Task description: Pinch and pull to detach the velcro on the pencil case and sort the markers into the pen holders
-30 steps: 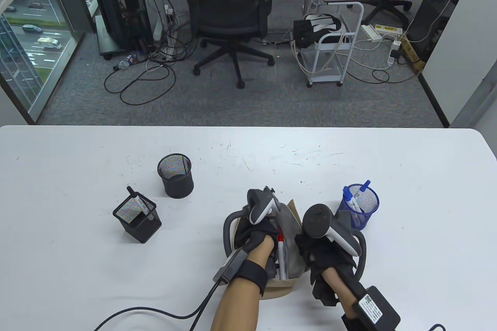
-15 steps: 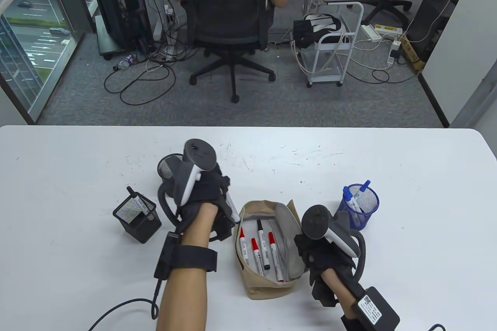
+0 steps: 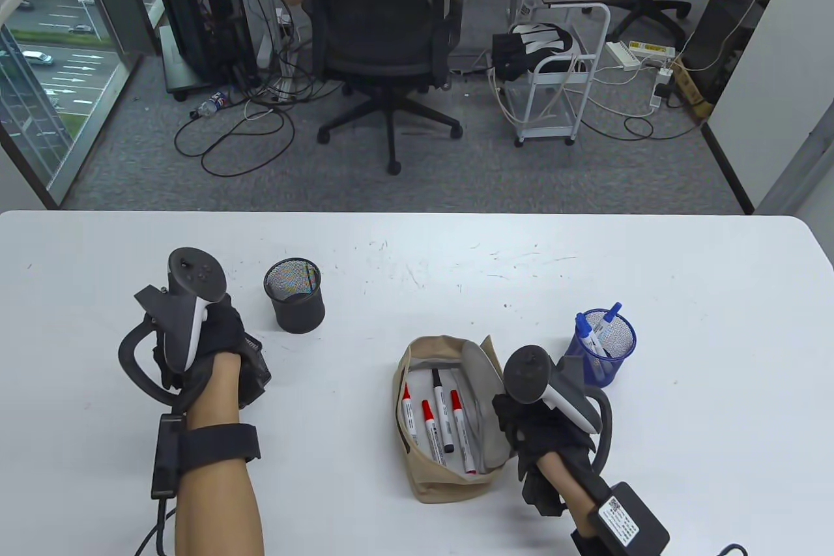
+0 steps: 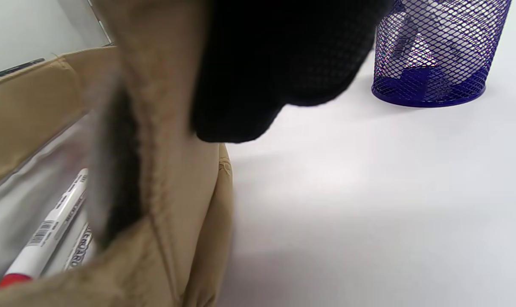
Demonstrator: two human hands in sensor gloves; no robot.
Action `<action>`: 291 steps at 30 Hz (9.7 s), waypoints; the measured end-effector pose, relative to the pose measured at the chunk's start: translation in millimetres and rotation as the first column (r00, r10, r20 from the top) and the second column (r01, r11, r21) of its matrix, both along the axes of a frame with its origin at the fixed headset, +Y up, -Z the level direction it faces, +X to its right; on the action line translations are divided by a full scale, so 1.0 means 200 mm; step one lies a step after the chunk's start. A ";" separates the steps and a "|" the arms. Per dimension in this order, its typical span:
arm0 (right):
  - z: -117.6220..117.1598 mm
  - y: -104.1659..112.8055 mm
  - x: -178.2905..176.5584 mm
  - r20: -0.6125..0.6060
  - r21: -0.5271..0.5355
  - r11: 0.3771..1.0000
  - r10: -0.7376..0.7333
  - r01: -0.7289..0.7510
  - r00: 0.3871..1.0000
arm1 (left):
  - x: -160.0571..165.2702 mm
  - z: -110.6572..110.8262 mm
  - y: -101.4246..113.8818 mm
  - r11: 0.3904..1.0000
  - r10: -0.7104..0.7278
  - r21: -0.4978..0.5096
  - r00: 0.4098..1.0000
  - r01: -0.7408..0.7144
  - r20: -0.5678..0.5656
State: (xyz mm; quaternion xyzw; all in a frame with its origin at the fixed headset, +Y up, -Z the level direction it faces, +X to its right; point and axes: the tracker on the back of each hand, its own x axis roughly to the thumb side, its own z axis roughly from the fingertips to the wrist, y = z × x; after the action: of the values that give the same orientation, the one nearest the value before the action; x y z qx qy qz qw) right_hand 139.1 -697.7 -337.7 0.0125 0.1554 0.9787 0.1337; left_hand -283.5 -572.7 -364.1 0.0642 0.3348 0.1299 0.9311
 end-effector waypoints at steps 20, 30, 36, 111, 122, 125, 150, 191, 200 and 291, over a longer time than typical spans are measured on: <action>0.00 0.00 0.00 0.000 0.004 1.000 0.004 -0.004 1.000 | 0.70 -0.06 0.04 0.950 0.300 -0.203 0.872 -0.237 0.385; 0.00 0.00 -0.01 -0.002 0.006 1.000 0.006 -0.006 1.000 | 1.16 -0.10 -0.21 0.843 0.468 -0.483 0.766 -0.237 0.440; 0.00 0.00 0.00 -0.001 0.004 1.000 0.004 -0.004 1.000 | 1.29 -0.18 -0.46 0.790 0.438 -0.596 0.813 -0.144 0.384; 0.03 0.00 -0.05 -0.017 0.041 0.998 0.041 -0.041 0.999 | 0.80 -0.04 0.03 0.954 0.287 -0.189 0.889 -0.233 0.356; 0.03 0.00 -0.05 -0.018 0.041 0.998 0.041 -0.040 0.999 | 1.25 -0.13 -0.38 0.803 0.393 -0.584 0.839 -0.114 0.377; 0.03 0.00 -0.05 -0.019 0.041 0.998 0.041 -0.040 0.999 | 1.31 -0.16 -0.53 0.736 0.373 -0.676 0.856 -0.038 0.358; 0.03 0.00 -0.04 -0.003 0.036 0.999 0.036 -0.036 0.999 | 1.22 -0.28 -0.47 0.835 0.341 -0.548 0.822 -0.042 0.456; 0.04 -0.01 -0.05 -0.009 0.053 0.997 0.053 -0.053 0.999 | 1.01 -0.19 -0.06 0.946 0.289 -0.286 0.798 -0.154 0.529; 0.04 -0.01 -0.05 -0.010 0.046 0.998 0.043 -0.043 0.999 | 1.33 -0.12 -0.44 0.825 0.331 -0.564 0.787 0.027 0.521; 0.02 0.00 -0.01 -0.012 0.015 1.000 0.002 -0.002 1.000 | 1.35 -0.13 -0.61 0.772 0.384 -0.636 0.809 -0.016 0.445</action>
State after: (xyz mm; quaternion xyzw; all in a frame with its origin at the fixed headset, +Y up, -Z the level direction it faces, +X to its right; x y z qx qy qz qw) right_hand 136.2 -698.3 -333.4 0.0191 0.1487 0.9799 0.1319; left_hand -13.5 -694.3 -391.0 -0.3142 0.0801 0.1319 0.9367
